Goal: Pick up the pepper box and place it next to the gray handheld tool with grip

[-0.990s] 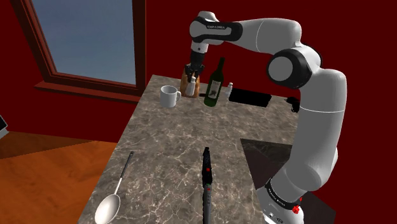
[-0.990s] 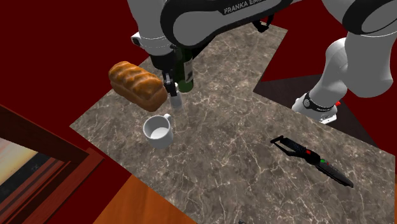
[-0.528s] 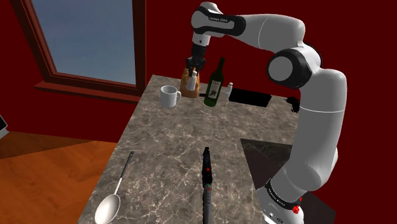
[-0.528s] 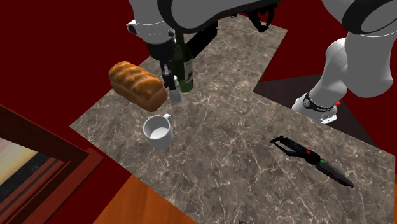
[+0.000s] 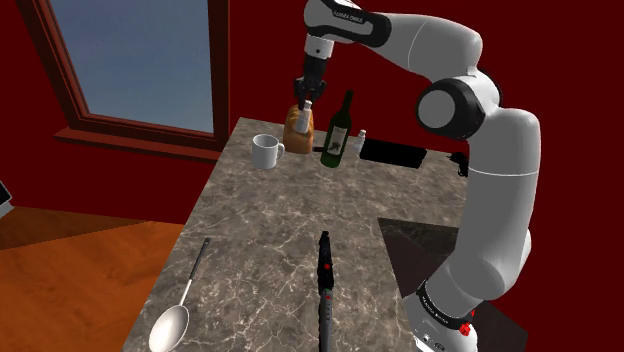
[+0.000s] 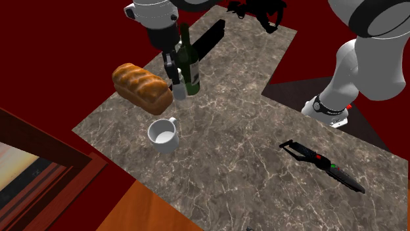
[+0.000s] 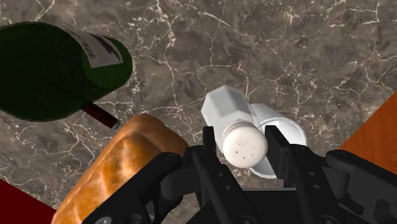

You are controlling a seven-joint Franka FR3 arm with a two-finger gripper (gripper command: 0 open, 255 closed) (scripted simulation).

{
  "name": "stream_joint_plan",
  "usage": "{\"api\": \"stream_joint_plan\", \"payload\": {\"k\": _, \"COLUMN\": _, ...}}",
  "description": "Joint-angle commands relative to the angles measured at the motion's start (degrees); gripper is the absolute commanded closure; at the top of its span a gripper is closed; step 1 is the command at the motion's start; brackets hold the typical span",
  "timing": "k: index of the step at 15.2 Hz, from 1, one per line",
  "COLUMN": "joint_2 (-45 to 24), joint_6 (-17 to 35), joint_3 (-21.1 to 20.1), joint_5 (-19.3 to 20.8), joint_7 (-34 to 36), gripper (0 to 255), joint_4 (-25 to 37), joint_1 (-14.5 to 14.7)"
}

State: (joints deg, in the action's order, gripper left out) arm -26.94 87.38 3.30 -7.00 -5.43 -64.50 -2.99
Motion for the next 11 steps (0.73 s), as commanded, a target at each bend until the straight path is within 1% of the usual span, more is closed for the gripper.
{"api": "stream_joint_plan", "payload": {"k": 1, "joint_2": 2.6, "joint_6": 1.0, "joint_3": -0.2, "joint_5": 0.2, "joint_7": 0.7, "gripper": 255, "joint_4": -3.6, "joint_1": 0.7}}
{"api": "stream_joint_plan", "payload": {"k": 5, "joint_2": 11.4, "joint_6": 5.6, "joint_3": -1.2, "joint_5": 0.6, "joint_7": 3.9, "gripper": 255, "joint_4": -16.6, "joint_1": 3.6}}
{"api": "stream_joint_plan", "payload": {"k": 11, "joint_2": 21.7, "joint_6": 9.9, "joint_3": -3.5, "joint_5": 0.8, "joint_7": 9.4, "gripper": 255, "joint_4": -30.6, "joint_1": 7.3}}
